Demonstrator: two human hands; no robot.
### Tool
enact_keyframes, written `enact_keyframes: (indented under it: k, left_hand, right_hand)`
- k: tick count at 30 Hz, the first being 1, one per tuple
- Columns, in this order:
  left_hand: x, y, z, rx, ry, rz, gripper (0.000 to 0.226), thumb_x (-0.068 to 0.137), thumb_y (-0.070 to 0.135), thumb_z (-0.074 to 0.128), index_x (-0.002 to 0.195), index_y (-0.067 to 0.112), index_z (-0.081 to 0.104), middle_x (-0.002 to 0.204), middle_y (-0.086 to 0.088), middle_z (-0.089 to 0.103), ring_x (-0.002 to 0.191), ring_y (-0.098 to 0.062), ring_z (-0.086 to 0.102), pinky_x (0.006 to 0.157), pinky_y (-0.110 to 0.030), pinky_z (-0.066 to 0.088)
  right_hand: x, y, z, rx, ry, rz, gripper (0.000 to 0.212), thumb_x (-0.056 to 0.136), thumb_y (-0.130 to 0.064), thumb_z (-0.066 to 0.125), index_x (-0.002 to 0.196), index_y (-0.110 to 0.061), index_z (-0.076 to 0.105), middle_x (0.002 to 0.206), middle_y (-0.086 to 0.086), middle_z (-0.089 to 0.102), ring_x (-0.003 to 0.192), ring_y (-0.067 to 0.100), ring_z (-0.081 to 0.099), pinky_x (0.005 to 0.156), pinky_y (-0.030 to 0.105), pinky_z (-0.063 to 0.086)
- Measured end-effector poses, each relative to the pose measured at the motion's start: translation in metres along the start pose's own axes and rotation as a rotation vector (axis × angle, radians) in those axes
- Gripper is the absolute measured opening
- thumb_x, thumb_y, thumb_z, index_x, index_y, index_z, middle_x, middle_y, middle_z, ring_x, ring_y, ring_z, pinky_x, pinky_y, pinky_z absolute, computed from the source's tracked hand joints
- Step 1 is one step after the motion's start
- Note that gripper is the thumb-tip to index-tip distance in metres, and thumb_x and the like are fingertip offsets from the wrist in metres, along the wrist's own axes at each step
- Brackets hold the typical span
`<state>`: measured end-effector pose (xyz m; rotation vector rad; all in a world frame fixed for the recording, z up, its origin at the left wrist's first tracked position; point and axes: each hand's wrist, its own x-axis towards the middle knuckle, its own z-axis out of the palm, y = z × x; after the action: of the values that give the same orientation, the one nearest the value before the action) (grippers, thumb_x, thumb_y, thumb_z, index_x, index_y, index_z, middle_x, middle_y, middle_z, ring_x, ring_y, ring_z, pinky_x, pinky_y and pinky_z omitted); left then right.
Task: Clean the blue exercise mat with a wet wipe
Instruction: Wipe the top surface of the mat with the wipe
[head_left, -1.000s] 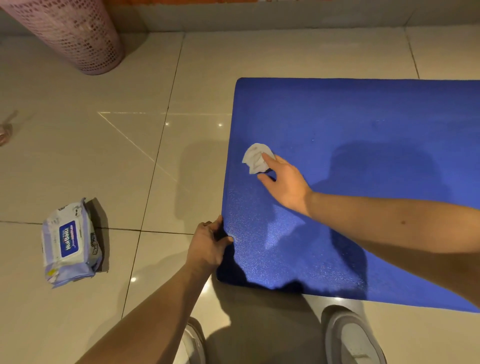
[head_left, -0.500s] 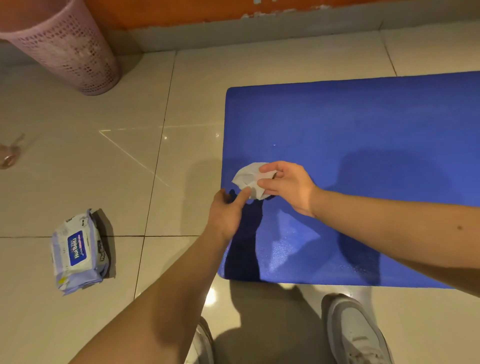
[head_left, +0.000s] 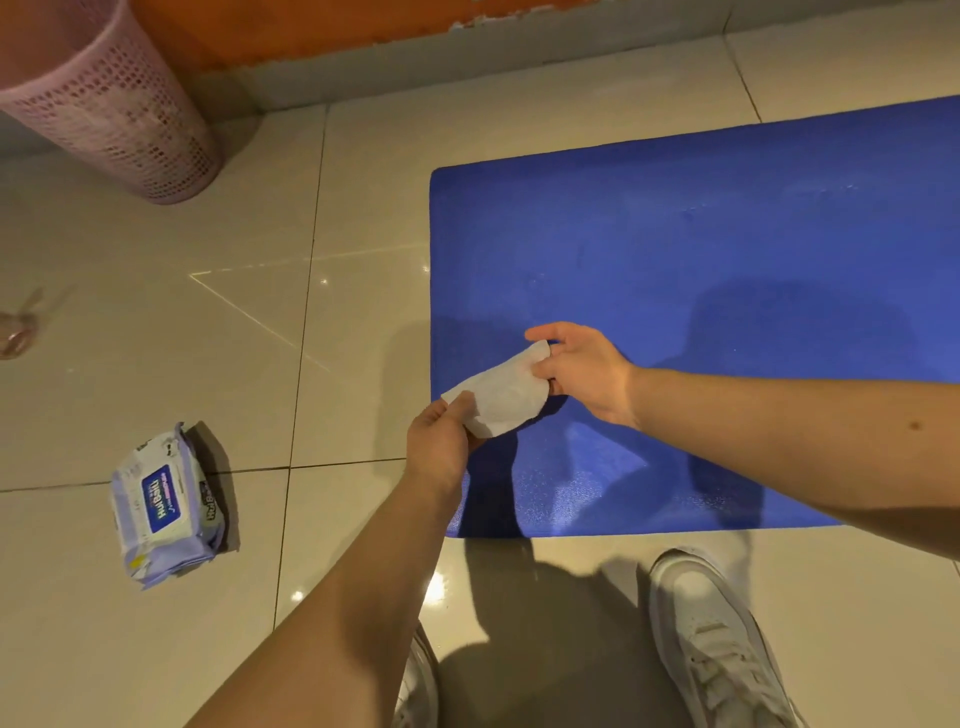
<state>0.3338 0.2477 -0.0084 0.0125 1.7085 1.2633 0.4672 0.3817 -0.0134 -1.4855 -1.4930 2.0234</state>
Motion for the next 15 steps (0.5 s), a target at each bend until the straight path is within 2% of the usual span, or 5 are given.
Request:
enact_keyframes:
  k: [2, 4, 7, 11, 15]
  left_hand:
    - [-0.002, 0.0, -0.003, 0.048, 0.006, 0.051, 0.013, 0.099, 0.016, 0.061, 0.104, 0.007, 0.069, 0.106, -0.012, 0.074, 0.098, -0.027, 0.071, 0.082, -0.036, 0.061]
    - [-0.004, 0.0, -0.003, 0.133, 0.016, 0.145, 0.013, 0.101, 0.018, 0.059, 0.098, 0.009, 0.068, 0.099, -0.009, 0.075, 0.091, -0.022, 0.072, 0.078, -0.031, 0.061]
    - [-0.007, -0.001, -0.003, 0.208, 0.015, 0.268, 0.017, 0.101, 0.017, 0.058, 0.105, 0.003, 0.067, 0.099, -0.01, 0.074, 0.084, -0.013, 0.07, 0.074, -0.023, 0.058]
    - [-0.008, -0.003, -0.004, 0.248, 0.071, 0.303, 0.019, 0.102, 0.018, 0.056, 0.103, 0.003, 0.066, 0.091, -0.004, 0.071, 0.073, -0.006, 0.065, 0.064, -0.015, 0.053]
    - [-0.007, -0.007, -0.008, 0.214, 0.116, 0.264, 0.021, 0.102, 0.021, 0.057, 0.102, 0.001, 0.066, 0.09, -0.004, 0.071, 0.074, -0.01, 0.064, 0.062, -0.014, 0.052]
  right_hand:
    - [0.001, 0.003, -0.001, 0.011, -0.007, 0.035, 0.042, 0.093, 0.001, 0.06, 0.133, -0.012, 0.058, 0.122, 0.025, 0.064, 0.09, 0.028, 0.065, 0.09, 0.043, 0.058]
    - [0.0, 0.002, 0.003, 0.106, -0.086, 0.134, 0.038, 0.097, -0.019, 0.065, 0.133, -0.01, 0.057, 0.122, 0.018, 0.069, 0.1, 0.023, 0.069, 0.098, 0.042, 0.056]
    - [-0.007, 0.001, 0.008, 0.135, -0.258, 0.26, 0.054, 0.092, -0.044, 0.07, 0.131, -0.011, 0.054, 0.12, 0.007, 0.073, 0.11, 0.022, 0.07, 0.102, 0.042, 0.054]
    - [-0.01, 0.01, 0.014, 0.067, -0.221, 0.231, 0.079, 0.086, -0.004, 0.078, 0.151, -0.017, 0.036, 0.129, 0.011, 0.064, 0.11, 0.023, 0.068, 0.078, 0.03, 0.06]
    - [-0.008, 0.016, 0.009, -0.007, -0.18, 0.145, 0.073, 0.086, 0.014, 0.066, 0.149, -0.014, 0.042, 0.127, 0.017, 0.064, 0.1, 0.022, 0.068, 0.061, 0.022, 0.058]
